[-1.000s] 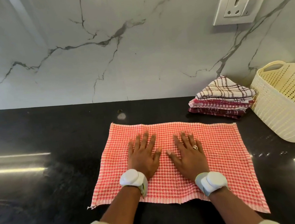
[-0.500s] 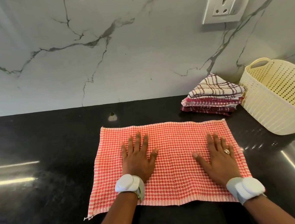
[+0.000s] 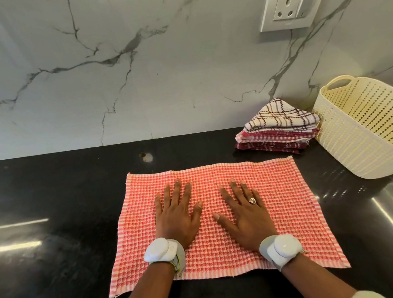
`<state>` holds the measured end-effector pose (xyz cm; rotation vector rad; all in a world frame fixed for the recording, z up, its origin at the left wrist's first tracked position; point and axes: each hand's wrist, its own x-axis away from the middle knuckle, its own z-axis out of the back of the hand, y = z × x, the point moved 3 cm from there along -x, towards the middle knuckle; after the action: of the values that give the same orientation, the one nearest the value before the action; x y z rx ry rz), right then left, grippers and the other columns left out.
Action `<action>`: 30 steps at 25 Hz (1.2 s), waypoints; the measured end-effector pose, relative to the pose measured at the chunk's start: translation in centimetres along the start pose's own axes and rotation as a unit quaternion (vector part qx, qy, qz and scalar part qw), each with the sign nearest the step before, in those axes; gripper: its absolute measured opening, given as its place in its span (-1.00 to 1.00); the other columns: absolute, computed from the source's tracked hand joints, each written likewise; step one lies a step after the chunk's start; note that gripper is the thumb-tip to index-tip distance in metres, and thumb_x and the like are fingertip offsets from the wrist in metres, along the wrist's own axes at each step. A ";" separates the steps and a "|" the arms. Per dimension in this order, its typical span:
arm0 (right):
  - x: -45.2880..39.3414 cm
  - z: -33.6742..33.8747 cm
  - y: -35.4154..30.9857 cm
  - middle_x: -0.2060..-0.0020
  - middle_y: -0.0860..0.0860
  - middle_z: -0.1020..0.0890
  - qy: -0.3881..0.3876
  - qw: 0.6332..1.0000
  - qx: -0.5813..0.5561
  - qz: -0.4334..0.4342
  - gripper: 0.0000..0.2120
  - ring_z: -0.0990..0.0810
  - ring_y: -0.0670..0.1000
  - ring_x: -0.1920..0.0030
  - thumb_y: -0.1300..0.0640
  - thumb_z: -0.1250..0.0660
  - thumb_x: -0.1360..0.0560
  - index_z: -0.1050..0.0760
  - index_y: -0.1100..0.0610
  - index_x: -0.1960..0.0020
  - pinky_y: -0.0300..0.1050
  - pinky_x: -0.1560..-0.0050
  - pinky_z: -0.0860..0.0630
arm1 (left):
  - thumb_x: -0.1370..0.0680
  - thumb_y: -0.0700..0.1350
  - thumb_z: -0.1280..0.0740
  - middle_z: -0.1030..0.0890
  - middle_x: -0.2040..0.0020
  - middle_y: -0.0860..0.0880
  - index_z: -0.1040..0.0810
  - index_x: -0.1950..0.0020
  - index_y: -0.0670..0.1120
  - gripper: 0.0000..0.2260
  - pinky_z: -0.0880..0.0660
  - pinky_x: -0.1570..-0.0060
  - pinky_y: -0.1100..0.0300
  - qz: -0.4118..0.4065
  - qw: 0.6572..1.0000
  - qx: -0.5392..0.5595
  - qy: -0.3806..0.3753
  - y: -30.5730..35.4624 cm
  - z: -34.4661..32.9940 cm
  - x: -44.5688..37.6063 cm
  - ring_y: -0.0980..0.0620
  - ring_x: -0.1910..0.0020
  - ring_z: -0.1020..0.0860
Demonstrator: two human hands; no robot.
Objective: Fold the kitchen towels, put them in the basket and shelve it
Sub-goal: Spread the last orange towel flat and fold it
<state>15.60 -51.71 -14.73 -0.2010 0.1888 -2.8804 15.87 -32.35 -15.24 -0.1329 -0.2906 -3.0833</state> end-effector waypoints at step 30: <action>6.9 0.3 -3.3 -0.51 -0.03 0.33 0.020 0.998 -0.057 -0.001 -0.33 0.34 0.10 -0.52 -0.37 0.16 -0.54 0.26 -0.15 -0.55 0.03 -0.43 0.38 | -0.52 0.37 0.28 0.24 -0.53 0.18 0.16 -0.53 0.23 -0.41 0.29 -0.49 0.05 -0.127 0.987 0.097 -0.026 1.0 1.0 6.8 0.08 -0.53 0.29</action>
<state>8.28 -50.30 -13.08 -0.1657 0.3614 -2.8802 9.27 -33.35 -13.48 -0.1812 -0.6550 -3.2805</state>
